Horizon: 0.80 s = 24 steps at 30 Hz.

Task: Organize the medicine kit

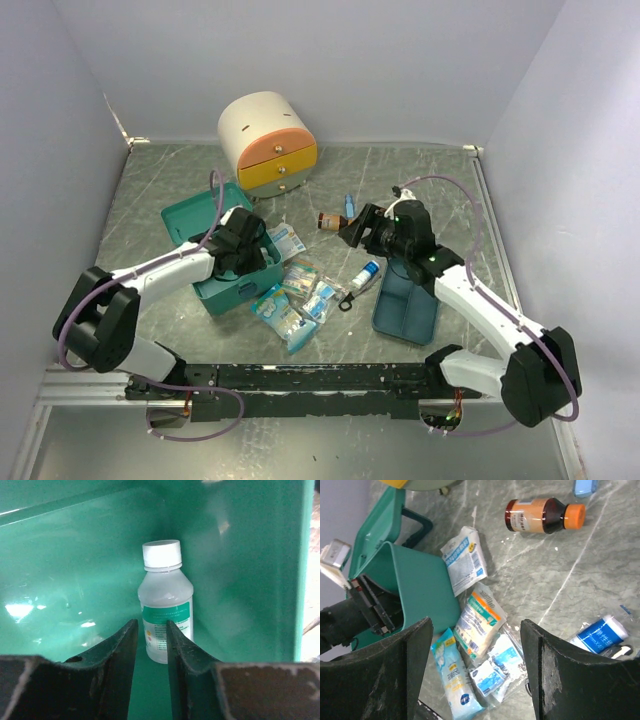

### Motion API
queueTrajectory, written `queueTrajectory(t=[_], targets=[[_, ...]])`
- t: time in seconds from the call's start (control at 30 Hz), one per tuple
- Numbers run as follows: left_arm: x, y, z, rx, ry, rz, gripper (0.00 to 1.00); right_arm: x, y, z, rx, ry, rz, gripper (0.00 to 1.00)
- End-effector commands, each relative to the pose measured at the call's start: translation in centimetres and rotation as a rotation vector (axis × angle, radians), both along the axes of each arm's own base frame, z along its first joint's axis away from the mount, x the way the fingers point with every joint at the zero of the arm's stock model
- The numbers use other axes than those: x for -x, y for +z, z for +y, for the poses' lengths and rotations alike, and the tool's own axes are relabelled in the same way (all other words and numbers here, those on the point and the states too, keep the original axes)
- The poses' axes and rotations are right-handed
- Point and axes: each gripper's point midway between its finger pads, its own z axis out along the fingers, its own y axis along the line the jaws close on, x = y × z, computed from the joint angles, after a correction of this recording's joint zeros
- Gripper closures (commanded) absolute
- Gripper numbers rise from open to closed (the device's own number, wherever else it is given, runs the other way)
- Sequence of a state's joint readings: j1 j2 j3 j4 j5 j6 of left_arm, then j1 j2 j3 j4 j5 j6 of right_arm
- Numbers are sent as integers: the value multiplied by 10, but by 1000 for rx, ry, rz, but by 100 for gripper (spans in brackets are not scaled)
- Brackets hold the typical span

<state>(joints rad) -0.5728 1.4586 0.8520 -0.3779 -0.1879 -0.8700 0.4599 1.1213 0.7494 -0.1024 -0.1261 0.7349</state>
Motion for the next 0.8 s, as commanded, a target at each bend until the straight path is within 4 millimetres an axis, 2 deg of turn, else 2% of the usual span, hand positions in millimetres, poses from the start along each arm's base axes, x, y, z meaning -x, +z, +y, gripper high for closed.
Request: queueTrajectory(t=[0.0, 0.1, 0.2, 0.33, 0.47, 0.7, 0.77], targets=[[2, 2, -11, 75, -22, -8, 60, -15, -4, -5, 54, -42, 7, 30], [7, 10, -11, 90, -43, -16, 61, -26, -17, -7, 89, -82, 42, 32], [7, 24, -2, 60, -34, -50, 57, -43, -27, -7, 146, -98, 55, 32], [5, 53, 16, -1, -10, -116, 48, -68, -45, -13, 213, -200, 126, 32], [7, 84, 26, -17, -18, -184, 39, -94, -58, -14, 204, -326, 164, 33], [23, 142, 40, 1, -108, -392, 29, -129, -82, -20, 256, -559, 231, 31], [30, 148, 42, 14, -134, -443, 25, -133, -90, -8, 276, -567, 243, 29]])
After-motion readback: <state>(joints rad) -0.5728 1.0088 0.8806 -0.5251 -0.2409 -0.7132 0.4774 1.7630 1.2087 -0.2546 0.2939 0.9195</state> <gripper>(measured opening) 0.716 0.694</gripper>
